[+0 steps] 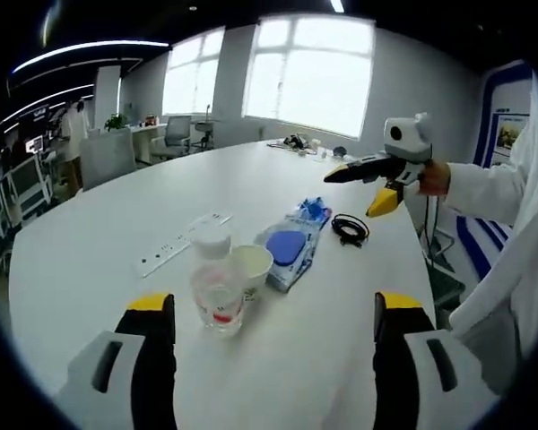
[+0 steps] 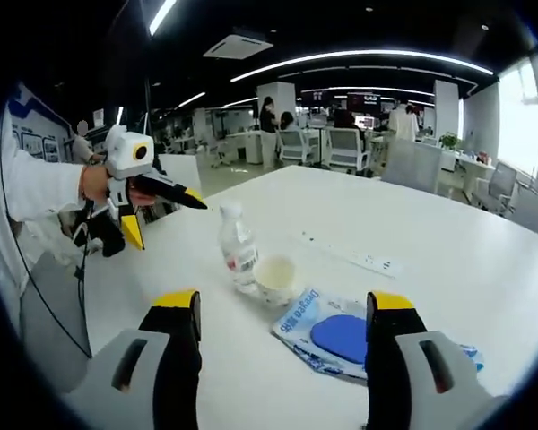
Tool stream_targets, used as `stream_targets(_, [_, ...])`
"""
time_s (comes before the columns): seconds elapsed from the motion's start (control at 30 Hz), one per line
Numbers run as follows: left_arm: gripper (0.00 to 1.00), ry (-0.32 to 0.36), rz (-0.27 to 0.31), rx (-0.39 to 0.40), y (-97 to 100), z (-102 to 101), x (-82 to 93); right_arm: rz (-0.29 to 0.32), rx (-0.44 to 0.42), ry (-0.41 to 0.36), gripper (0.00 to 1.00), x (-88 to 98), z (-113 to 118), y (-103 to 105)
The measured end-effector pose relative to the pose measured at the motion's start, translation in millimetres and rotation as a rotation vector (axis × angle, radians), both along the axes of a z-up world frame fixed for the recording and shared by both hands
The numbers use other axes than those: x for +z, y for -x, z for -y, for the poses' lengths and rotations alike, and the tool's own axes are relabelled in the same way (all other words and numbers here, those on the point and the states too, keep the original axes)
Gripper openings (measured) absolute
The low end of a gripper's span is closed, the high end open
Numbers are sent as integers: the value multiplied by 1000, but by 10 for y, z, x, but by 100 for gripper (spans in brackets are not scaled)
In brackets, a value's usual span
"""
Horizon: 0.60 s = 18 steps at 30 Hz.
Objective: Arrange the tabletop items into an orderly group along one side of the table until the central work area is clear of visible clutter.
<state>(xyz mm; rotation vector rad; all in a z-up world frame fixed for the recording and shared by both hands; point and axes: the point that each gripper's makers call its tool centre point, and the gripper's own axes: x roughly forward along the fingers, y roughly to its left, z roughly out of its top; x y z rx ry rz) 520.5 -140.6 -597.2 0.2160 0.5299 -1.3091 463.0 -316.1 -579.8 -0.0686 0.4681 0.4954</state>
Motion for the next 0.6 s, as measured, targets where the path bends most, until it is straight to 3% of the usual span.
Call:
stream_targets(0.33, [95,16,22,21,326,-28,248,3,-40,9,76,90,315,452])
stream_targets(0.6, [95,9,39,33,569,-26,333,13,-76,-1,79,175,555,820])
